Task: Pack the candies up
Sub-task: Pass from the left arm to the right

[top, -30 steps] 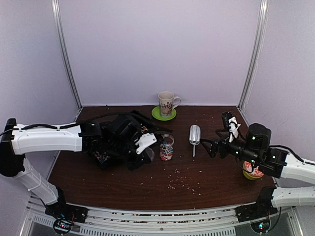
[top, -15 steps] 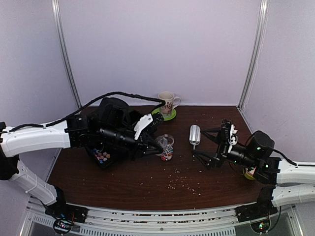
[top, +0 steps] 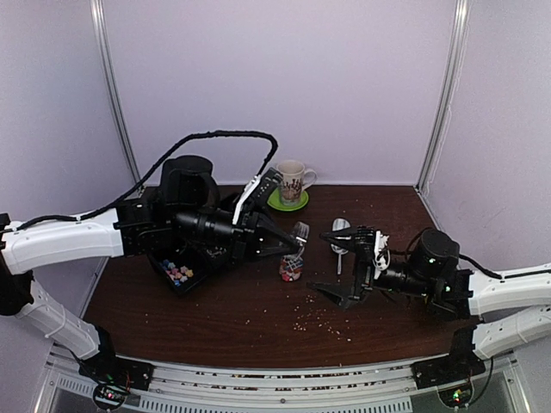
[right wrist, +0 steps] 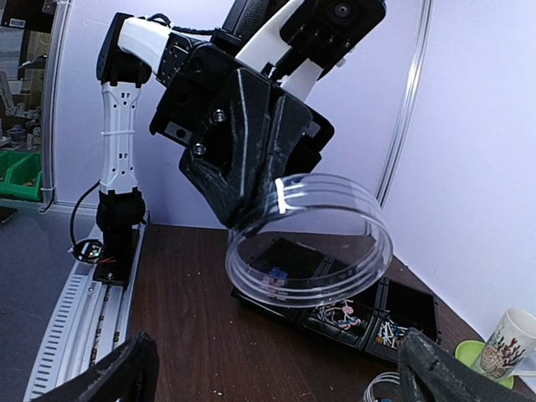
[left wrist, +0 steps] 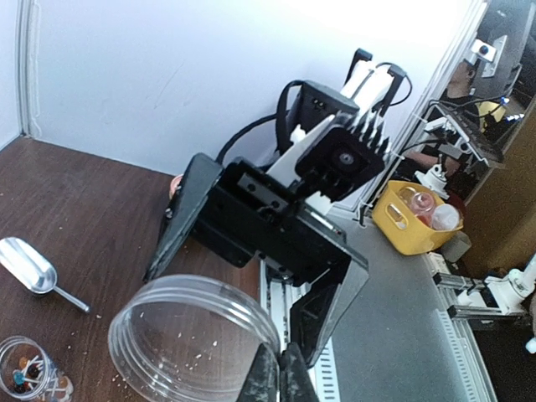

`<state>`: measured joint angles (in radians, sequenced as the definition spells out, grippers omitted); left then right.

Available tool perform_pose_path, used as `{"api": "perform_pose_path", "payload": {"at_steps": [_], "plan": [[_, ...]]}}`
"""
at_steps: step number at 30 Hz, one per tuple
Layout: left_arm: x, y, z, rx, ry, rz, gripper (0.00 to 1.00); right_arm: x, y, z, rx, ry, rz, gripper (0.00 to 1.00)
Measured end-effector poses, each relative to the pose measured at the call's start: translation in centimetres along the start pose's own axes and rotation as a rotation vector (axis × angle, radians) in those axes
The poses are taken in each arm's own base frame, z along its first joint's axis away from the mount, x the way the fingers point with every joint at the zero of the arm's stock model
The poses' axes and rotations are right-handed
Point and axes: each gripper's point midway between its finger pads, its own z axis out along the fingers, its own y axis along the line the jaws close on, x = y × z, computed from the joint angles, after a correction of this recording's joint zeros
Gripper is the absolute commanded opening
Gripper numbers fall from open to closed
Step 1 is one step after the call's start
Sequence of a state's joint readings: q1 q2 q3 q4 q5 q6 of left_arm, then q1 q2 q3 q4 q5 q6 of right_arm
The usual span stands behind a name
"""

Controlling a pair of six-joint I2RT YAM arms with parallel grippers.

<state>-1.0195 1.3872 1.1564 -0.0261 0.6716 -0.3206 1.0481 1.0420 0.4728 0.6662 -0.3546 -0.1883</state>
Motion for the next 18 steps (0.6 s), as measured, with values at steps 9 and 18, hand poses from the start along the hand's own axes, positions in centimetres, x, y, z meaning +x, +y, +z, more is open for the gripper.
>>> {"api": "perform_pose_path", "payload": {"at_steps": [9, 18], "plan": [[-1.0, -1.5, 0.6, 0.117, -0.042, -0.022, 0.0, -1.3, -0.7, 0.5, 0.043, -0.048, -0.029, 1.0], [-1.2, -1.9, 0.8, 0.16, -0.059, -0.043, 0.0, -2.8, -0.7, 0.5, 0.051, -0.1, -0.031, 1.0]]}}
